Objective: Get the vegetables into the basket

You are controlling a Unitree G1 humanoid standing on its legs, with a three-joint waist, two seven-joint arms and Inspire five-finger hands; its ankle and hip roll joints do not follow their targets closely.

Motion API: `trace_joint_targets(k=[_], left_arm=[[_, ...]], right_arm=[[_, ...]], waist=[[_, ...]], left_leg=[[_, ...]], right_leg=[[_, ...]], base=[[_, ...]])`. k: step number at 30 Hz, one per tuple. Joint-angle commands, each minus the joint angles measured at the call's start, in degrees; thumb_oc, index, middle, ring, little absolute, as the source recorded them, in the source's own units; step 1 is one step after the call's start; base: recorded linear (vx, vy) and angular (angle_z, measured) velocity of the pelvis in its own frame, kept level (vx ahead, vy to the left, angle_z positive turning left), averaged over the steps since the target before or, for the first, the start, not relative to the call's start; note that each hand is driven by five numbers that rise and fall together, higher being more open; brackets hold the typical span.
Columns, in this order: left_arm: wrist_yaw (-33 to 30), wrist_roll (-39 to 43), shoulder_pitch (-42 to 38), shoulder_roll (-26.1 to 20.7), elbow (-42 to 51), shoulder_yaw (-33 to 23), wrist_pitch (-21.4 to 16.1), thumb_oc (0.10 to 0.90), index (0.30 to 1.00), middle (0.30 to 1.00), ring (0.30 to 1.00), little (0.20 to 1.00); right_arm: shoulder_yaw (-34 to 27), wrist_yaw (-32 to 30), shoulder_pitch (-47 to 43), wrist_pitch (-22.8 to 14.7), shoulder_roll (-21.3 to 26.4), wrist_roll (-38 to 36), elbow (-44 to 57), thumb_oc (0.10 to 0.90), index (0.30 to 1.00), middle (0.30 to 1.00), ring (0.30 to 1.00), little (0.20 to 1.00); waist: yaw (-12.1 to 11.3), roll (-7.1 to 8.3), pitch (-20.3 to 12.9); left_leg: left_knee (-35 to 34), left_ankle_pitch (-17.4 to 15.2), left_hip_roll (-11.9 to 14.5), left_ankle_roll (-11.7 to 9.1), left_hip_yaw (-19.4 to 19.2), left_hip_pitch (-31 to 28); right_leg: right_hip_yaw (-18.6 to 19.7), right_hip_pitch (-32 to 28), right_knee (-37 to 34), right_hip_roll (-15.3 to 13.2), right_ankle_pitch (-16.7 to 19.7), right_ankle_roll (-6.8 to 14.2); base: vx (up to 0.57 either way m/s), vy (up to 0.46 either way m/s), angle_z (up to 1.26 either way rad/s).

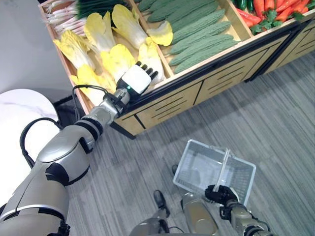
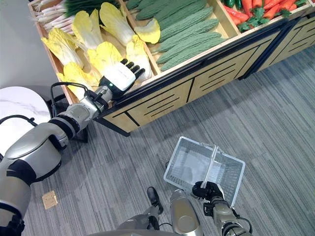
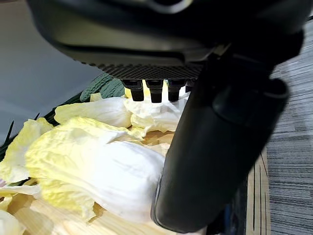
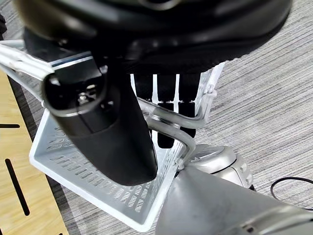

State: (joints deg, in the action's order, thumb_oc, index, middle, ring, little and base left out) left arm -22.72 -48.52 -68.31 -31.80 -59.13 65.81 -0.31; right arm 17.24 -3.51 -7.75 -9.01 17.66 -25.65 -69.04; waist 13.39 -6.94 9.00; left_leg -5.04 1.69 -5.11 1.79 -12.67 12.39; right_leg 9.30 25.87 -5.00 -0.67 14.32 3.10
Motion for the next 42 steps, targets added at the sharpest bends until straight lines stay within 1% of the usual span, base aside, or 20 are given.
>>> trace_joint_targets(k=[1, 6, 12, 15, 16, 21, 29, 31, 32, 33, 39, 42], left_arm=[[4.22, -0.68, -4.89, -5.57, -9.95, -2.38, 4.06, 0.900, 1.000, 1.000, 1.000, 1.000], [4.02, -0.89, -5.63, -8.51, -9.93, -1.62, 4.09, 0.900, 1.000, 1.000, 1.000, 1.000], [3.89, -1.15, -6.46, -10.05, -10.36, -1.26, 4.32, 0.900, 1.000, 1.000, 1.000, 1.000], [3.94, -1.15, -7.30, -11.22, -10.64, -0.63, 4.26, 0.900, 1.000, 1.000, 1.000, 1.000], [3.96, -0.76, -7.71, -12.25, -10.57, -0.44, 4.24, 0.900, 1.000, 1.000, 1.000, 1.000], [3.84, -0.21, -7.96, -13.39, -10.50, -0.42, 4.16, 0.900, 1.000, 1.000, 1.000, 1.000], [2.93, 2.17, -8.05, -14.42, -11.24, -2.60, 4.81, 0.900, 1.000, 1.000, 1.000, 1.000], [2.79, 3.08, -7.45, -15.59, -11.24, -3.53, 4.55, 0.900, 1.000, 1.000, 1.000, 1.000], [2.68, 3.64, -7.12, -16.07, -10.93, -4.03, 4.48, 0.900, 1.000, 1.000, 1.000, 1.000], [1.88, 5.77, -6.17, -16.94, -10.45, -6.20, 4.25, 0.900, 1.000, 1.000, 1.000, 1.000], [1.26, 6.93, -4.88, -17.15, -10.19, -7.85, 4.43, 0.900, 1.000, 1.000, 1.000, 1.000], [1.22, 6.89, -4.84, -17.13, -10.14, -7.76, 4.36, 0.900, 1.000, 1.000, 1.000, 1.000]], right_arm=[[2.28, 0.76, 1.94, -0.35, -0.38, -0.71, 1.25, 0.400, 0.300, 0.300, 0.300, 0.300], [2.31, 0.92, 1.80, -0.70, -0.26, -1.14, 1.61, 0.400, 0.300, 0.300, 0.300, 0.300], [2.82, 1.13, 1.85, -0.74, -0.36, -1.00, 1.76, 0.400, 0.300, 0.300, 0.300, 0.300], [3.05, 1.16, 1.44, -0.71, -0.21, -1.16, 1.90, 0.400, 0.300, 0.300, 0.300, 0.300], [3.24, 1.20, 1.26, -0.75, -0.21, -1.20, 2.11, 0.400, 0.300, 0.300, 0.300, 0.300], [3.36, 1.24, 1.13, -0.70, -0.12, -1.36, 2.39, 0.400, 0.300, 0.300, 0.300, 0.300], [3.12, 1.23, 1.24, -0.78, 0.00, -1.46, 2.13, 0.400, 0.300, 0.300, 0.300, 0.300], [3.03, 1.38, 1.37, -0.65, 0.02, -1.36, 2.29, 0.400, 0.300, 0.300, 0.300, 0.300], [3.09, 1.40, 1.55, -0.68, 0.07, -1.16, 2.30, 0.400, 0.300, 0.300, 0.300, 0.300], [2.87, 1.56, 2.02, -0.59, -0.01, -0.88, 2.42, 0.400, 0.300, 0.300, 0.300, 0.300], [2.95, 1.52, 2.56, -0.45, -0.24, -0.25, 2.27, 0.400, 0.300, 0.300, 0.300, 0.300], [3.07, 1.45, 2.34, -0.44, -0.33, -0.24, 2.40, 0.400, 0.300, 0.300, 0.300, 0.300]], waist=[[1.05, -0.69, 1.98], [0.55, -0.71, 2.16], [0.21, -0.64, 2.16], [0.13, -0.80, 2.30], [0.00, -0.90, 2.42], [-0.17, -1.04, 2.64], [-0.52, -1.25, 2.82], [-0.83, -1.45, 2.68], [-1.00, -1.56, 2.57], [-1.35, -1.76, 2.32], [-1.77, -2.01, 2.10], [-1.80, -2.02, 2.11]], left_leg=[[0.04, 1.40, 3.31, -5.58, 3.43, 3.40], [0.04, 1.52, 3.21, -5.60, 4.03, 3.87], [0.04, 1.60, 3.22, -5.64, 4.16, 4.33], [0.04, 1.58, 3.18, -5.65, 4.06, 4.52], [0.04, 1.60, 3.22, -5.67, 3.95, 4.60], [0.04, 1.62, 3.09, -5.66, 3.94, 4.70], [0.04, 1.64, 3.06, -5.68, 4.01, 4.69], [0.04, 1.59, 3.08, -5.68, 3.91, 4.36], [0.04, 1.56, 3.08, -5.68, 3.94, 4.14], [0.04, 1.43, 3.07, -5.73, 4.03, 3.71], [0.04, 1.32, 3.08, -5.75, 4.78, 3.10], [0.04, 1.33, 3.11, -5.73, 4.85, 3.24]], right_leg=[[-2.25, -5.32, 0.00, 0.28, -6.71, 5.23], [-2.76, -5.10, 0.00, 0.34, -6.68, 5.28], [-2.93, -4.74, 0.00, 0.37, -6.59, 5.34], [-2.91, -4.43, 0.00, 0.32, -6.39, 5.40], [-2.90, -4.31, 0.00, 0.23, -6.27, 5.43], [-2.86, -4.16, 0.00, 0.26, -6.25, 5.42], [-2.94, -4.27, 0.00, 0.21, -6.42, 5.40], [-2.83, -4.45, 0.00, 0.22, -6.48, 5.42], [-2.88, -4.64, 0.00, 0.19, -6.55, 5.41], [-3.00, -5.05, 0.00, 0.14, -6.76, 5.40], [-3.63, -5.81, 0.00, 0.05, -7.18, 5.31], [-3.74, -5.78, 0.00, 0.05, -7.19, 5.31]], base=[[0.00, 0.000, 0.00], [0.00, 0.000, 0.00], [0.00, 0.000, 0.00], [0.00, 0.000, 0.00], [0.00, 0.012, -0.03], [0.00, 0.004, -0.03], [0.00, -0.001, -0.01], [0.02, 0.004, -0.01], [0.04, -0.003, -0.07], [0.03, -0.007, -0.06], [0.01, -0.004, 0.01], [-0.01, 0.001, 0.08]])
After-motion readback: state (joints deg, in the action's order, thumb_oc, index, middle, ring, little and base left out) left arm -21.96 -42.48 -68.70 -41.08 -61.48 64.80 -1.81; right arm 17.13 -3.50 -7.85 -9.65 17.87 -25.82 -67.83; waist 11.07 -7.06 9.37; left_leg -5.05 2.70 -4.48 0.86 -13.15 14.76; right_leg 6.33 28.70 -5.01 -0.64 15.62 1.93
